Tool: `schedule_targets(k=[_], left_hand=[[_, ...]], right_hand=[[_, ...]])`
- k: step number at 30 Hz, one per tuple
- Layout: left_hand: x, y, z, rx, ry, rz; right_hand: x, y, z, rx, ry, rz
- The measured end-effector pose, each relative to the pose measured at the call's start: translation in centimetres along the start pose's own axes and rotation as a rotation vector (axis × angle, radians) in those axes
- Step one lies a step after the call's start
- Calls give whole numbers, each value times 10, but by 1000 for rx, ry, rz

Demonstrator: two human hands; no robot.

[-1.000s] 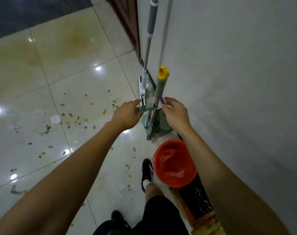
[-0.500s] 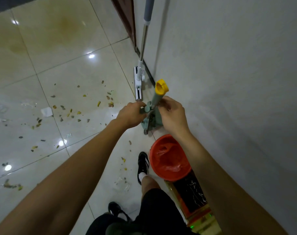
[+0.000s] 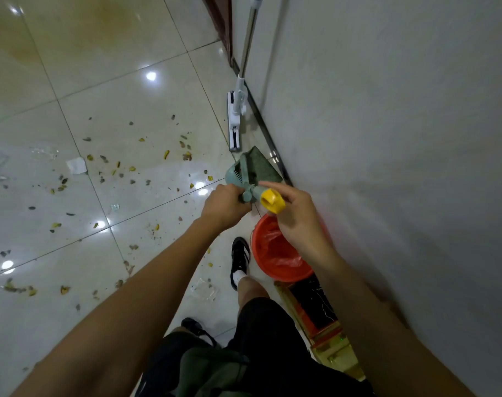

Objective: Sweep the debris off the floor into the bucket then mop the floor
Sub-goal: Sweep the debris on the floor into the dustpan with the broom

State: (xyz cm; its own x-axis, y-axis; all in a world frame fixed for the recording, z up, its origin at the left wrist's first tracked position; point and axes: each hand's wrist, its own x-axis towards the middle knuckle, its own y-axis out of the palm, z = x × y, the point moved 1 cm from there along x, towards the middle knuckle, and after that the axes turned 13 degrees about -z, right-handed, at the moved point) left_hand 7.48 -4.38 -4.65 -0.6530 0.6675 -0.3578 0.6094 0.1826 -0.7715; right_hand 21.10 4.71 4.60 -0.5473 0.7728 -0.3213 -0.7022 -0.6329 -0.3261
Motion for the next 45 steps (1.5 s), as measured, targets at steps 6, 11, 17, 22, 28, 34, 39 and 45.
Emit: schedule_targets(k=[6,11,17,22,28,34,39,45], left_hand=[[-47,17,26,57,80,53],[-75,33,51,126,94,72],[-102,55,80,181,90,158],[-120,74,94,223,104,184],[-122,76,98,206,127,152],[-119,78,102,258,169,95],[-117,65,98,241,148,16],[-107,34,86,306,119,-111]], right_hand=[[-52,6,-4,40,239,3],[-87,19,-13,15,338,44],[-127,46,-27,83,717,140],[-153,72,-30,217,865,100],[-153,78,-34,136,805,72],[-145,64,-35,28,750,121],[-130,60,-22,-25,691,155],[-122,59,4,-139,555,203]])
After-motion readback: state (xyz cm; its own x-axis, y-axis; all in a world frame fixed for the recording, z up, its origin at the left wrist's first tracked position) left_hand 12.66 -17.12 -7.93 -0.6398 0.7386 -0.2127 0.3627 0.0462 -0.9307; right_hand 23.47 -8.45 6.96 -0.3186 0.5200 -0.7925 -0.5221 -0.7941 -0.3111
